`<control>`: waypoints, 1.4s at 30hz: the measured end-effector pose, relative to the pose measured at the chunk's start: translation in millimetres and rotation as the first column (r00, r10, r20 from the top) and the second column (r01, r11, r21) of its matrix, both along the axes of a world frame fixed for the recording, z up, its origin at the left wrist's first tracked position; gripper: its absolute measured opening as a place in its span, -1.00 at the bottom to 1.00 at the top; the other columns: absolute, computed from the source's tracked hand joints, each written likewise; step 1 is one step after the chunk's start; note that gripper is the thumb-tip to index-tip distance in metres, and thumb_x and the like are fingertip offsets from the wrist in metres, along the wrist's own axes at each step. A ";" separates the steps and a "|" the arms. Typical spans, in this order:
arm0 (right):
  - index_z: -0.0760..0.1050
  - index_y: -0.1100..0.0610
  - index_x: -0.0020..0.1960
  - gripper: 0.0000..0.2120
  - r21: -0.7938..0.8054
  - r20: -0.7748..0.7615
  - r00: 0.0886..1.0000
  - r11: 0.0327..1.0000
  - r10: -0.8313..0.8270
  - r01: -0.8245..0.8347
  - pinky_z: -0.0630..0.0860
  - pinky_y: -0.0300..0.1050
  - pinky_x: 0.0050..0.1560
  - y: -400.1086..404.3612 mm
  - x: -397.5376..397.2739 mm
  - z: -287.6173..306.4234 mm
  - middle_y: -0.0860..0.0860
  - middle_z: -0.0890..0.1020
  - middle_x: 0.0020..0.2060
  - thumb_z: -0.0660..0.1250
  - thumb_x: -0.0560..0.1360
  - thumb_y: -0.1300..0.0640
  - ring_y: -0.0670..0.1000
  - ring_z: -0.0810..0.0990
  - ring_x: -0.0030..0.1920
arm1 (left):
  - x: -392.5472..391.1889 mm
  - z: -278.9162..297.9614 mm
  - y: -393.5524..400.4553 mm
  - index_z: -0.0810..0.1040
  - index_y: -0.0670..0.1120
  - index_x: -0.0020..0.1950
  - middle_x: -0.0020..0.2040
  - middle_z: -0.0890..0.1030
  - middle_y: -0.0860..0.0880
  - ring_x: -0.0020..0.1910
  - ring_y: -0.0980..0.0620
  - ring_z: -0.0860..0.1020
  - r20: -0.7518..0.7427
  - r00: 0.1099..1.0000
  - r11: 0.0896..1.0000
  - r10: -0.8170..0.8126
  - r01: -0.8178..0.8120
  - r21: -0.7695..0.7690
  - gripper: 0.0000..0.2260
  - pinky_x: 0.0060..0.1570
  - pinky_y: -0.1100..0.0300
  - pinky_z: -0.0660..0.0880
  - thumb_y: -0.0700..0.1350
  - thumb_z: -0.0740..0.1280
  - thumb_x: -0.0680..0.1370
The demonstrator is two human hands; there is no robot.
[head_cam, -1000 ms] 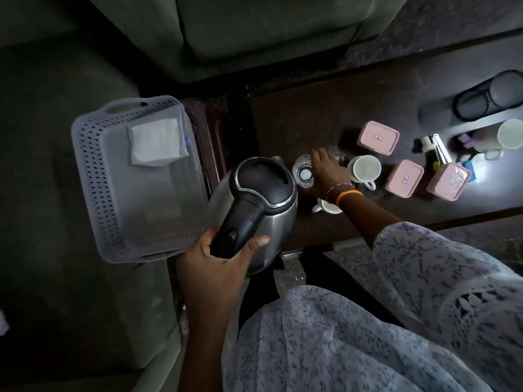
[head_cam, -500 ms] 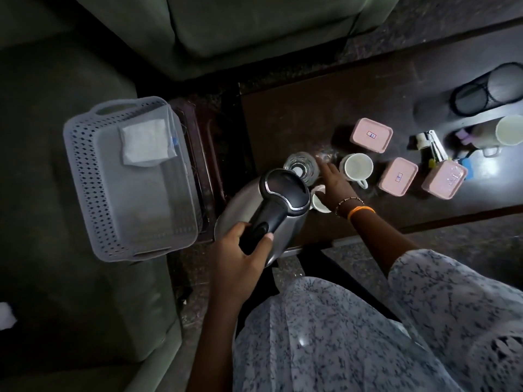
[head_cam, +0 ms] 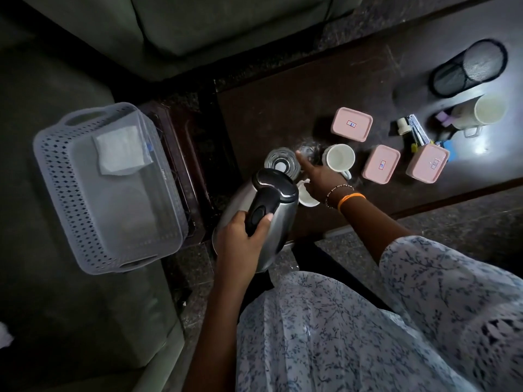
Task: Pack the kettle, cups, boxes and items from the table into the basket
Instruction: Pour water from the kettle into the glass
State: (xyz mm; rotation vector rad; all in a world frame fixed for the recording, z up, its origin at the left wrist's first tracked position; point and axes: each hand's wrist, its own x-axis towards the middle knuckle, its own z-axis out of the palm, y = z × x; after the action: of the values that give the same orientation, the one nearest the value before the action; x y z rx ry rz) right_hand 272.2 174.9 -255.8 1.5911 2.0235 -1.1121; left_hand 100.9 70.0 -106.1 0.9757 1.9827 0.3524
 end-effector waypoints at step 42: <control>-0.21 0.04 0.51 -0.24 0.008 0.035 0.996 0.996 0.086 -0.086 0.51 0.08 -0.05 0.7 -1.4 -2.7 0.32 0.61 0.05 0.18 0.48 0.25 0.28 0.62 -0.01 | -16.5 4.2 35.6 0.51 -0.01 -0.23 -0.44 0.44 0.10 -0.33 -0.03 0.47 -0.078 0.990 0.989 -0.117 0.109 -0.102 -0.79 -0.38 0.21 0.28 0.12 0.36 0.43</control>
State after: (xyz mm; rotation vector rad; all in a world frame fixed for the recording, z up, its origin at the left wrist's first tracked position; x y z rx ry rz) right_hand 270.8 175.6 -258.5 1.5024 2.0569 -1.0377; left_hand 84.4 105.6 -102.0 1.0500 1.9903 0.1517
